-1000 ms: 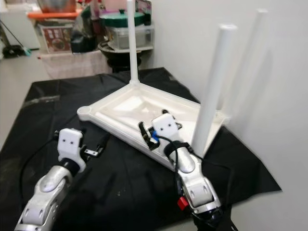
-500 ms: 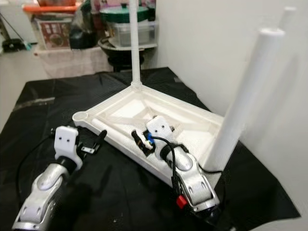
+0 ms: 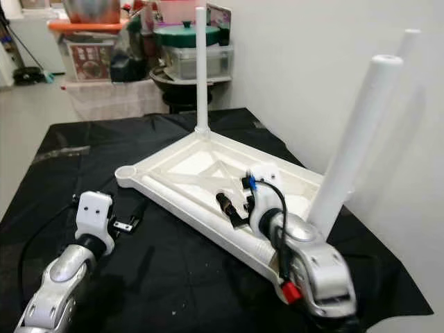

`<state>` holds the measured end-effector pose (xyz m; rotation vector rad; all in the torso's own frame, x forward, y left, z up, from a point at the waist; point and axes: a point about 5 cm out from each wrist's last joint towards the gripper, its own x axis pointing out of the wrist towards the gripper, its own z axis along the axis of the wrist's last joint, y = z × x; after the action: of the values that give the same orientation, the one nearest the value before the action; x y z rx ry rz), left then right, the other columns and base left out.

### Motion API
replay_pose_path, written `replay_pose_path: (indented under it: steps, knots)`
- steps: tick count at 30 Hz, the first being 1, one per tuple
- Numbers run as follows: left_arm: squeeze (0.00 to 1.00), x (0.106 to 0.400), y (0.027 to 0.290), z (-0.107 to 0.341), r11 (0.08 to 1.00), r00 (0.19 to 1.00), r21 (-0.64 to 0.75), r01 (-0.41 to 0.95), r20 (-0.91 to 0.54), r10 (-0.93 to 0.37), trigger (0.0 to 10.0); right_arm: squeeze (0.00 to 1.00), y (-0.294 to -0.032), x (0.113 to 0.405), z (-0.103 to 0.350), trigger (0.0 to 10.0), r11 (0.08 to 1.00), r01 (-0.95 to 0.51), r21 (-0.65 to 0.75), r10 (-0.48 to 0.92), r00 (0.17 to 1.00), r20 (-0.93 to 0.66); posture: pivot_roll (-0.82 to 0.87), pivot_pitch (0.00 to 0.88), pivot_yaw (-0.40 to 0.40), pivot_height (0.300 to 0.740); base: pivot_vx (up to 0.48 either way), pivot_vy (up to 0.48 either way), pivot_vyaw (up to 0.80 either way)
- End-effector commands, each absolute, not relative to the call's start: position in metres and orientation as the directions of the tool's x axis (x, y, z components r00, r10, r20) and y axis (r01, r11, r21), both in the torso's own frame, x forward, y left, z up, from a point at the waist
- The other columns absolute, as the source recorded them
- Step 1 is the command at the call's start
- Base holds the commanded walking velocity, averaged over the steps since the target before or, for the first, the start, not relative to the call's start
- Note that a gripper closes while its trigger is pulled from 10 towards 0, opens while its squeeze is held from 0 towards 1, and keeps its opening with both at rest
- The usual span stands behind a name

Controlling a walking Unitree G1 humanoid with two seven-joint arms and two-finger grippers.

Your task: Building children table

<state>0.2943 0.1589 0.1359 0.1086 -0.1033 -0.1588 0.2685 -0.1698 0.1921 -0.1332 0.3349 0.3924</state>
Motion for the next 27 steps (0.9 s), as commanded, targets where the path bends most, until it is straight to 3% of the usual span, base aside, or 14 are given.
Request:
replay_pose_path:
  steps: [1,4,6,7,9,11,18,21,27]
  knots:
    - [0.00,0.294,0.165,0.133,0.981,0.986,0.138,0.134,0.078,-0.146,10.0,0.00,-0.183,0.258,0.189,10.0,0.913,-0.404,-0.048,0.352,0.845,-0.403,-0.02,0.000,-0.019,0.740,0.000,0.000,0.00]
    - [0.00,0.294,0.167,0.132,0.982,0.987,0.140,0.130,0.074,-0.141,10.0,0.00,-0.203,0.246,0.188,10.0,0.912,-0.405,-0.063,0.330,0.817,-0.474,-0.03,0.000,-0.014,0.740,0.000,0.000,0.00]
    - [0.00,0.294,0.164,0.130,0.981,0.986,0.138,0.139,0.070,-0.149,10.0,0.00,-0.246,0.250,0.189,10.0,0.945,-0.290,-0.152,0.176,0.840,-0.513,-0.04,0.000,-0.007,0.740,0.000,0.000,0.00]
    - [0.00,0.294,0.164,0.130,0.981,0.986,0.138,0.139,0.070,-0.149,10.0,0.00,-0.246,0.250,0.189,10.0,0.945,-0.290,-0.152,0.176,0.840,-0.513,-0.04,0.000,-0.007,0.740,0.000,0.000,0.00]
    - [0.00,0.295,0.161,0.130,0.980,0.985,0.136,0.146,0.069,-0.156,10.0,0.00,-0.279,0.261,0.196,10.0,0.968,-0.135,-0.213,0.018,0.879,-0.477,-0.04,0.000,-0.007,0.740,0.000,0.000,0.00]
    - [0.00,0.296,0.158,0.130,0.980,0.985,0.134,0.149,0.071,-0.159,10.0,0.00,-0.295,0.275,0.204,10.0,0.978,0.004,-0.211,-0.090,0.912,-0.400,-0.03,0.000,-0.010,0.740,0.000,0.000,0.00]
    - [0.00,0.296,0.158,0.132,0.980,0.985,0.133,0.146,0.076,-0.157,10.0,0.00,-0.304,0.287,0.209,10.0,0.980,0.092,-0.176,-0.147,0.932,-0.330,-0.01,0.000,-0.020,0.740,0.000,0.000,0.00]
    - [0.00,0.293,0.167,0.131,0.982,0.988,0.142,0.128,0.070,-0.139,10.0,0.00,-0.317,0.281,0.192,10.0,0.977,0.137,-0.163,-0.194,0.889,-0.416,-0.01,0.000,-0.024,0.740,0.000,0.000,0.00]
    - [0.00,0.292,0.162,0.127,0.981,0.987,0.138,0.140,0.058,-0.149,10.0,0.00,-0.301,0.277,0.179,10.0,0.993,0.058,-0.104,-0.096,0.903,-0.418,-0.02,0.000,-0.012,0.740,0.000,0.000,0.00]
